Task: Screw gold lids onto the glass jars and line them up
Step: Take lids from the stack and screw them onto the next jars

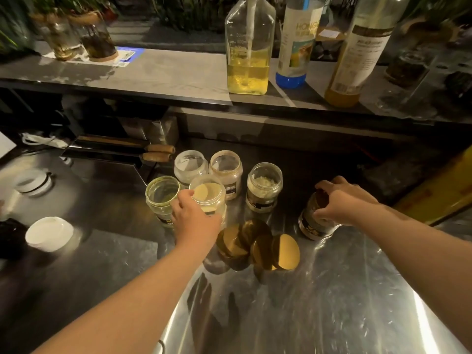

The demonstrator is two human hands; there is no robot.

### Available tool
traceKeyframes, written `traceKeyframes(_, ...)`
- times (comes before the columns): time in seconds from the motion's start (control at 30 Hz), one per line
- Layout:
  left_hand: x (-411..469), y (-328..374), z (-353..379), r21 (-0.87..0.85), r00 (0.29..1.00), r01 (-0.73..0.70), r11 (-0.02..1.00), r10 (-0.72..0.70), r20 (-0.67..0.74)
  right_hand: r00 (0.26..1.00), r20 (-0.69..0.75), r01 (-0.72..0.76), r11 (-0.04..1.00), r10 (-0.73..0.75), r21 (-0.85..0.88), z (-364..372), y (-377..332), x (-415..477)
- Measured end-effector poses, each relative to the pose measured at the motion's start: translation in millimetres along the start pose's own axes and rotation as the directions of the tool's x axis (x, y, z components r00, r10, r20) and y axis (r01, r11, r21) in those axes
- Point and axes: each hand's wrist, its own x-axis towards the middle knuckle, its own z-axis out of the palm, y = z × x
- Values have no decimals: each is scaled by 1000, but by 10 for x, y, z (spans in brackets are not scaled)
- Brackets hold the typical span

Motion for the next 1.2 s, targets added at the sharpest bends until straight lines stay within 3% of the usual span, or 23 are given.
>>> traceKeyframes(0.2, 192, 1, 56, 63, 989, 78, 995, -85, 124, 999, 22, -36, 999, 37, -29, -1, -114, -17)
traceKeyframes(0.27, 248, 4, 103, 50, 987, 99, 994, -104, 122, 999, -38, -1, 993, -3, -117, 39, -159, -34)
traceKeyframes(0.4, 330, -11, 217, 13, 988, 140, 990, -141, 59, 910, -264, 235, 923, -319, -303, 234, -296, -211)
traceKeyframes(0.5, 338, -35, 322, -15, 988, 153, 988, -153, 3, 866, -181, 426, 877, -466, -222, 585, -390, -316)
traceKeyframes(0.6, 344, -62, 394, -51, 985, 169, 984, -170, -21, 929, 81, 365, 931, -362, -22, 911, -431, -324)
traceKeyframes(0.7, 387, -87, 406, -33, 987, 158, 987, -159, -29, 941, 189, 285, 958, -279, -4, 1158, -430, -279)
traceKeyframes(0.87, 421, -94, 424, 45, 986, 165, 985, -165, 1, 951, 187, 246, 969, -245, 20, 1363, -446, -222)
traceKeyframes(1.07, 416, -181, 437, -156, 985, 164, 974, -154, 74, 968, 155, 193, 980, -197, 37, 1334, -446, -183)
traceKeyframes(1.2, 384, -206, 369, -146, 983, 152, 978, -134, 126, 976, 77, 191, 969, -204, 154, 1153, -483, -191)
